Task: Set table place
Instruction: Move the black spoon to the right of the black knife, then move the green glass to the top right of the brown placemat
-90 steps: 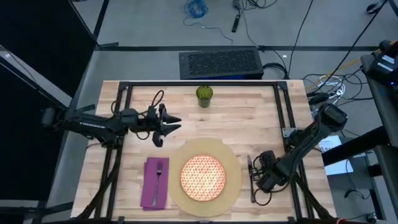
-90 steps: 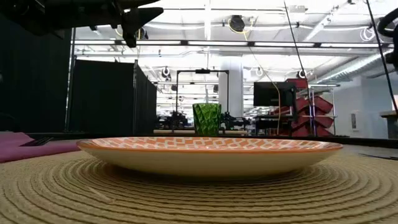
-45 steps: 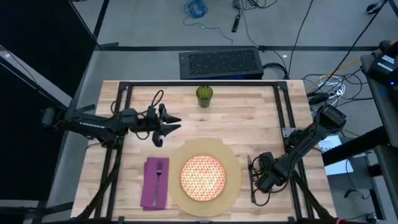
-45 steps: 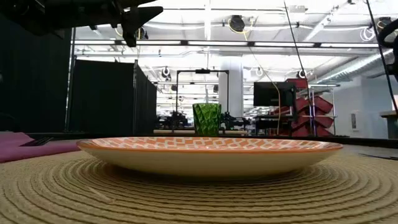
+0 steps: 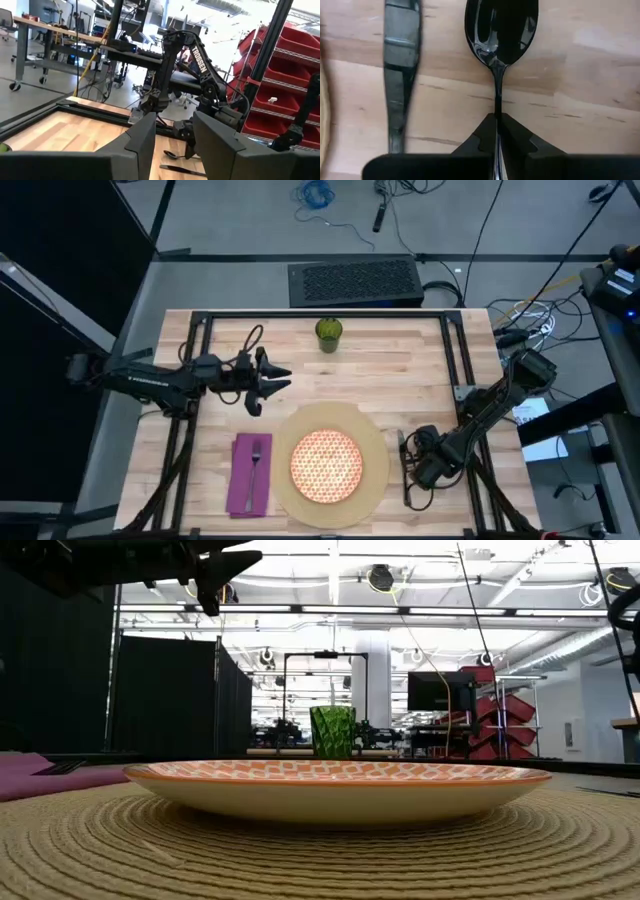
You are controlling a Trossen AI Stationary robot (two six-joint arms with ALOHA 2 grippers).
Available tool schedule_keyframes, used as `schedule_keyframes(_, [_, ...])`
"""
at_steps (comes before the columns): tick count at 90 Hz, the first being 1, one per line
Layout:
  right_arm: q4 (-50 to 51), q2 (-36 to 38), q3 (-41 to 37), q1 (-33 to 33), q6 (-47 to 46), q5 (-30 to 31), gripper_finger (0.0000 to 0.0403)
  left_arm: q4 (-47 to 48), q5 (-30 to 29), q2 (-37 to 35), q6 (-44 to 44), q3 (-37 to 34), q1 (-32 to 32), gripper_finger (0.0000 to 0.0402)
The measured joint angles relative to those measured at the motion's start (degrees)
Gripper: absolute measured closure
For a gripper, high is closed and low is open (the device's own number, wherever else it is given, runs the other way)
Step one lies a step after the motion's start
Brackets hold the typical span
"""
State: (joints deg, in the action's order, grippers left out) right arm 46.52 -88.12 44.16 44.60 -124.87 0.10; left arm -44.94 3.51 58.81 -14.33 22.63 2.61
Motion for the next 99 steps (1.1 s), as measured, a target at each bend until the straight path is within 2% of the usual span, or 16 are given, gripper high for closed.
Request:
schedule_keyframes(47, [-1.24, 0.51, 0.80, 0.00, 1.85, -0.15, 0.0308, 0.04, 0.02, 0.00, -0.02, 0.00, 0.00, 0.0284])
schedule_keyframes(66, [10.37, 4.94, 5.02, -0.13, 3.48, 0.63, 0.0293, 0.04, 0.02, -0.01, -0.02, 0.00, 0.00, 0.0284])
schedule_keyframes(73, [16.32, 6.87, 7.26, -0.38, 4.64, 4.74, 0.0293, 0.08, 0.02, 0.00, -0.02, 0.00, 0.00, 0.0284])
schedule_keyframes(84, [21.79, 9.97, 9.51, -3.45, 10.59, 16.22, 0.0293, 0.89, 0.02, 0.00, 0.01, 0.00, 0.00, 0.0284])
schedule_keyframes(99, [21.88, 13.10, 9.57, -15.41, 26.62, 25.97, 0.0293, 3.88, 0.02, -0.01, 0.02, 0.00, -0.01, 0.0284])
